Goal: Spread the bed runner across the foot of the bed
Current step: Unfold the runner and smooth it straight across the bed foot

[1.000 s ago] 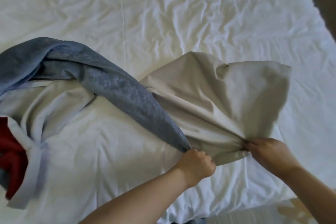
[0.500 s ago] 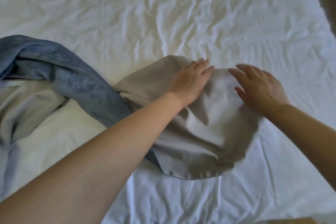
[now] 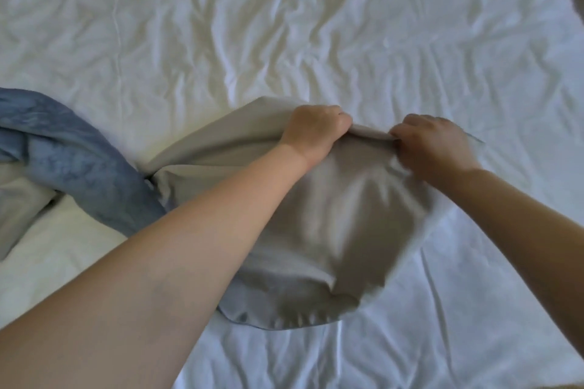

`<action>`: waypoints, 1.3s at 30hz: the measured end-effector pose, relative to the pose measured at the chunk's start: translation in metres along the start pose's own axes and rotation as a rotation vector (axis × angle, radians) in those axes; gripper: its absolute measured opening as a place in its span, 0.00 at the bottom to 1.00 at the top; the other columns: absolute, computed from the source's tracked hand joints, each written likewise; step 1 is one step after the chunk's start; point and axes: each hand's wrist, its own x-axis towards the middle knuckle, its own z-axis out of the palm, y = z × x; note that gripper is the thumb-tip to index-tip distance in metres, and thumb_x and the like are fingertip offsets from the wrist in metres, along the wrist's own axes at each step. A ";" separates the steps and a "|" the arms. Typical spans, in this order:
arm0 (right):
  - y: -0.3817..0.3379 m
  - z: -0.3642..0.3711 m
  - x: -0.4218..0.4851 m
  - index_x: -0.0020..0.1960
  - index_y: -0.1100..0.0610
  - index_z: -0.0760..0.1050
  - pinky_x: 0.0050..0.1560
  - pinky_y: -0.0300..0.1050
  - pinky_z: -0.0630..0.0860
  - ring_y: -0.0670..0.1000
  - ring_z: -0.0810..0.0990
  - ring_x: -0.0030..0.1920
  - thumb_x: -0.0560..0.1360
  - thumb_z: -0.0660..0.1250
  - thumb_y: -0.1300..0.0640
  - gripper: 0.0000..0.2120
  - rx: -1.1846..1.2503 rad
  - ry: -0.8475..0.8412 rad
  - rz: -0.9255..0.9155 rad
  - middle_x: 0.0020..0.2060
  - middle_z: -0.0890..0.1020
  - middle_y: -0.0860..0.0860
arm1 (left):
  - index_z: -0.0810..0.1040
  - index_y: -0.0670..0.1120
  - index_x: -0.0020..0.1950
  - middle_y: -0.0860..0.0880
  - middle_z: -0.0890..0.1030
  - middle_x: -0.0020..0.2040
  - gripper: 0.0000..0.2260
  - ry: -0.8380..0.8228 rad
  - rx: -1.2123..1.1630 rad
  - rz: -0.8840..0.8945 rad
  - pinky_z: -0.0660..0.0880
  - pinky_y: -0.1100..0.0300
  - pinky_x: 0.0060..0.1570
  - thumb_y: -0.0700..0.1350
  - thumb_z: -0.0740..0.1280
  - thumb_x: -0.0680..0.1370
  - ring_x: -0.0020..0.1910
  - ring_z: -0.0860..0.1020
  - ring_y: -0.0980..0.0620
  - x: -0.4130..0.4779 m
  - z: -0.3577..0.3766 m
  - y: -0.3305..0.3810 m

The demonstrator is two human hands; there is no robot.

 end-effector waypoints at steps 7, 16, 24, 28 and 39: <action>0.070 -0.008 -0.063 0.45 0.62 0.79 0.35 0.48 0.69 0.62 0.78 0.40 0.69 0.65 0.67 0.06 -0.040 0.011 0.169 0.40 0.78 0.59 | 0.77 0.46 0.57 0.45 0.79 0.54 0.12 -0.012 0.020 0.120 0.69 0.52 0.39 0.40 0.58 0.78 0.53 0.78 0.41 0.058 -0.011 0.084; 0.124 -0.036 -0.135 0.48 0.60 0.79 0.40 0.53 0.76 0.63 0.79 0.43 0.66 0.67 0.67 0.10 -0.049 -0.080 0.370 0.42 0.77 0.60 | 0.75 0.46 0.60 0.46 0.78 0.57 0.13 0.013 0.015 0.279 0.70 0.53 0.42 0.40 0.55 0.80 0.55 0.77 0.43 0.089 -0.022 0.172; 0.112 -0.039 -0.140 0.49 0.57 0.80 0.45 0.52 0.76 0.61 0.79 0.47 0.69 0.64 0.66 0.11 -0.057 -0.130 0.525 0.45 0.79 0.57 | 0.74 0.46 0.60 0.49 0.76 0.59 0.12 0.055 -0.079 0.351 0.74 0.56 0.48 0.39 0.55 0.80 0.57 0.75 0.48 0.071 -0.021 0.159; 0.084 -0.044 -0.115 0.59 0.56 0.77 0.48 0.54 0.74 0.62 0.78 0.51 0.67 0.67 0.63 0.20 -0.002 -0.007 0.502 0.51 0.79 0.58 | 0.75 0.46 0.63 0.48 0.75 0.63 0.14 0.087 -0.170 0.299 0.74 0.52 0.54 0.40 0.56 0.81 0.61 0.74 0.48 0.041 -0.022 0.102; -0.150 -0.033 0.011 0.59 0.52 0.77 0.49 0.51 0.75 0.59 0.78 0.54 0.74 0.64 0.49 0.15 0.198 -0.034 -0.043 0.53 0.79 0.54 | 0.81 0.41 0.53 0.42 0.82 0.52 0.10 0.106 -0.150 -0.009 0.78 0.48 0.47 0.45 0.65 0.77 0.49 0.80 0.41 -0.131 -0.046 -0.123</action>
